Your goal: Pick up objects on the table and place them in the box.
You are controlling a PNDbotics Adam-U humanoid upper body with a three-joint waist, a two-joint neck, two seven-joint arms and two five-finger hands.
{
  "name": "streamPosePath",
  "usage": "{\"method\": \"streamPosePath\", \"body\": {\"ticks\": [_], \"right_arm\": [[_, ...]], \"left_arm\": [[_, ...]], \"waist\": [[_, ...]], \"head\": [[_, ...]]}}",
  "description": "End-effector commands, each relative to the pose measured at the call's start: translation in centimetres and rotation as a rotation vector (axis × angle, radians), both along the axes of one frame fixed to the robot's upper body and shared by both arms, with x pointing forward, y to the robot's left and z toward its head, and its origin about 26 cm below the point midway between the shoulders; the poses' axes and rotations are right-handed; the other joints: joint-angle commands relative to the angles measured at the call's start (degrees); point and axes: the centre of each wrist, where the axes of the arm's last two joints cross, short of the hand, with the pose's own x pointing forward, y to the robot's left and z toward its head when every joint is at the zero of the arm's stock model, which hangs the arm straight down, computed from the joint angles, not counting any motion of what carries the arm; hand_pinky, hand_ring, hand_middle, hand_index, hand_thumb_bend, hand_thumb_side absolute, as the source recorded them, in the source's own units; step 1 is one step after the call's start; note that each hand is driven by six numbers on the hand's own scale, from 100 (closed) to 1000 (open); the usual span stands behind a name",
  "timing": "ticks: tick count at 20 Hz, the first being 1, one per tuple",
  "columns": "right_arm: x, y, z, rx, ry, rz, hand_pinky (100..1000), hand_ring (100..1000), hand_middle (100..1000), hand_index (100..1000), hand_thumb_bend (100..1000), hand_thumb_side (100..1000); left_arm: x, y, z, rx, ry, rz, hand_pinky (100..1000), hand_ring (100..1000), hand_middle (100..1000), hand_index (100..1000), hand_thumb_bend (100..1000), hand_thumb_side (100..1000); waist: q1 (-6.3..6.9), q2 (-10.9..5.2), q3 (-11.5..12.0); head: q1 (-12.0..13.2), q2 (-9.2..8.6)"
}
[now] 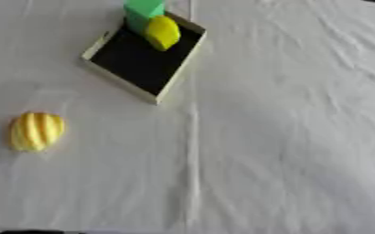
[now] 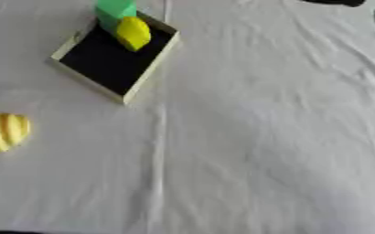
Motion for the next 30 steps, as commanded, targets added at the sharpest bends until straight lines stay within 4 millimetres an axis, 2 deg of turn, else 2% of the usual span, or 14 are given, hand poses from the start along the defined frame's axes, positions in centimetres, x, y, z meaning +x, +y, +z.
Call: {"method": "streamPosePath", "body": {"ticks": [1,5,11,15,16,20,24,28,30], "right_arm": [[-0.9,-0.9,0.9,0.000,-0.081,-0.030,893,814,787,904,100,100],[-0.8,-1.1,0.3,0.016,-0.076,-0.040,892,811,785,905,100,117],[-0.7,-1.0,-0.1,0.032,-0.055,-0.040,891,804,781,902,100,154],[-0.7,-1.0,-0.2,0.037,-0.052,-0.040,891,804,781,902,100,154],[-0.7,-1.0,-0.2,0.039,-0.050,-0.041,890,798,777,899,100,213],[-0.6,-1.0,-0.9,0.074,-0.026,-0.048,890,796,775,896,100,249],[-0.6,-1.0,-1.2,0.086,-0.015,-0.051,890,794,774,891,100,262],[-0.5,-1.0,-1.5,0.097,-0.001,-0.052,891,790,770,883,100,292],[-0.5,-1.0,-1.7,0.102,0.007,-0.052,891,787,767,880,100,276]], "left_arm": [[-0.5,-0.1,1.5,0.188,0.089,0.008,859,808,768,907,617,288],[-0.4,-0.8,1.4,0.357,0.233,-0.016,878,827,785,906,664,227],[-0.3,-1.4,0.4,0.485,0.417,0.042,888,840,793,901,722,100],[-0.3,-1.5,0.2,0.495,0.444,0.066,888,840,793,901,722,100],[-0.3,-1.4,0.1,0.497,0.449,0.069,877,833,790,895,690,100],[-0.5,-0.8,-1.6,0.531,0.546,0.140,868,829,785,885,680,100],[-0.7,-0.2,-2.2,0.534,0.621,0.217,863,827,783,881,692,100],[-0.5,-0.1,-2.3,0.488,0.618,0.285,862,827,786,884,677,100],[-0.4,-0.1,-2.2,0.458,0.597,0.317,861,827,787,886,628,100]], "waist": [[0.32,-1.55,-0.2],[0.58,-1.73,-0.4],[0.89,-1.57,-0.6],[0.94,-1.53,-0.6],[0.97,-1.46,-0.6],[1.11,-1.23,-0.6],[1.23,-1.13,-0.7],[1.28,-1.05,-0.8],[1.27,-1.02,-0.8]], "head": [[0.4,0.67],[0.9,0.92],[1.7,1.01],[1.8,1.00],[1.8,0.94],[2.1,0.75],[2.3,0.67],[2.5,0.52],[2.5,0.43]]}}
